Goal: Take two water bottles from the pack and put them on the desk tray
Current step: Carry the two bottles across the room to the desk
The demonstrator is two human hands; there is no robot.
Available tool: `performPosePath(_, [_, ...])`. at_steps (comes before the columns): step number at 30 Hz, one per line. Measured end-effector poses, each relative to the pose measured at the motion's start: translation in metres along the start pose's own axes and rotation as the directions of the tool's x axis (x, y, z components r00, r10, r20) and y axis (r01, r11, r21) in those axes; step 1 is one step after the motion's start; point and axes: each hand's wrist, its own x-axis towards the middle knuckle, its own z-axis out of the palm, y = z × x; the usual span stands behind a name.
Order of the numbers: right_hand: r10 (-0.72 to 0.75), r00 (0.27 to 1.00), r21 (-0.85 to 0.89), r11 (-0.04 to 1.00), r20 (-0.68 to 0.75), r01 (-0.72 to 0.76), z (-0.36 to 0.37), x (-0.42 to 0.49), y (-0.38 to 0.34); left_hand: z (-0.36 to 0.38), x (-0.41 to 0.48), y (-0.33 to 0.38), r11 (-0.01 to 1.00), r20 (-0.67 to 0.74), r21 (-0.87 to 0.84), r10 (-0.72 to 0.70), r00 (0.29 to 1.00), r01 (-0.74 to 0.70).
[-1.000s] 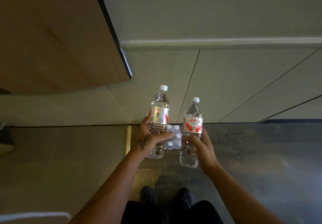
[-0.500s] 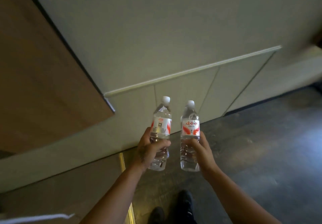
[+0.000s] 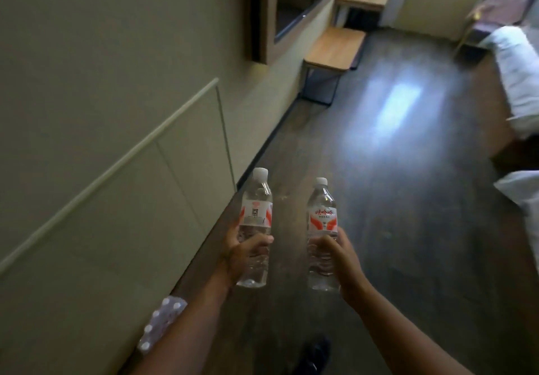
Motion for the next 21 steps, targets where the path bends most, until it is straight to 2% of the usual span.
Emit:
performPosePath(7, [-0.008,0.977,0.127,0.991,-0.211,0.035,-0.123,0.043,-0.025,0.140,0.089,0.020,0.994,0.212,0.106,-0.029,0.977,0.007])
performPosePath(15, [0.026,0.956,0.194,0.981,-0.292,0.032,-0.233,0.144,-0.061,0.272,0.187,0.057,0.988,0.266,0.156,-0.052,0.963,0.010])
performPosePath(21, [0.064,0.947,0.200,0.980,-0.315,0.000,-0.281,0.246,-0.094,0.331,0.285,0.087,0.988,0.265,0.150,-0.087,0.960,0.048])
